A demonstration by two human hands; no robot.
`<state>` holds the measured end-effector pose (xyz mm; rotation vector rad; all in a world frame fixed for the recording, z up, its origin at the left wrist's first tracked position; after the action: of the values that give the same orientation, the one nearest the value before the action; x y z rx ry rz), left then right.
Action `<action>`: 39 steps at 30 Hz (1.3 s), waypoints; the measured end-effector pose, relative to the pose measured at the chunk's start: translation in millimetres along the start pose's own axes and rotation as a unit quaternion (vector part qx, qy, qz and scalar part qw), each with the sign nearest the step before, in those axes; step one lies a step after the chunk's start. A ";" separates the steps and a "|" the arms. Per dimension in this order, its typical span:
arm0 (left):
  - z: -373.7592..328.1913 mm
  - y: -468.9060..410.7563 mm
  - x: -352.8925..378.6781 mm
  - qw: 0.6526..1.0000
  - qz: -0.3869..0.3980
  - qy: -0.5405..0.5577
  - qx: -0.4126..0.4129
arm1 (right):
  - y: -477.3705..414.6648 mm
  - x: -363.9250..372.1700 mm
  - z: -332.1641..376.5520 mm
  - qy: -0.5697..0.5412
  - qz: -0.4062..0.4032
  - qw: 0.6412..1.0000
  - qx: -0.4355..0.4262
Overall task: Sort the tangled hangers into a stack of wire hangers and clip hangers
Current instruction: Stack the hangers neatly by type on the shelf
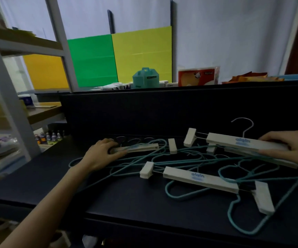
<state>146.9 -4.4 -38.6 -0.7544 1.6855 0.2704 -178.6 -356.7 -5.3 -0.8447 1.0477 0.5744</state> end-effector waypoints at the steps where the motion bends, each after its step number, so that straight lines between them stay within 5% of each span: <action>1: -2.0 2.0 1.3 1.000 0.005 -0.006 0.010 | 2.4 1.3 -2.3 -0.011 -0.005 1.000 0.003; 10: 3.7 36.0 10.0 0.997 0.046 -0.017 0.067 | 10.8 9.1 8.6 -0.042 -0.038 0.998 -0.001; 26: -8.1 46.3 -27.8 0.985 -0.122 -0.035 0.118 | 19.9 -8.3 25.3 -0.018 -0.054 0.998 0.001; 39: -189.9 12.7 -33.6 0.949 -0.133 0.012 0.286 | 140.9 -109.8 -71.6 -0.057 -0.126 0.980 0.146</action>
<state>-7.9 -89.1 40.3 -0.5323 1.5499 -0.4064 -366.5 -338.5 32.1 -0.6635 0.8770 0.2448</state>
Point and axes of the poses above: each hand's wrist, its own y-axis away from the middle knuckle, its own x-axis out of the palm, z = x × y, the point moved 2 cm from there along -y, towards the middle knuckle, and after that the axes turned 13 degrees about x, right-handed, at the moved point
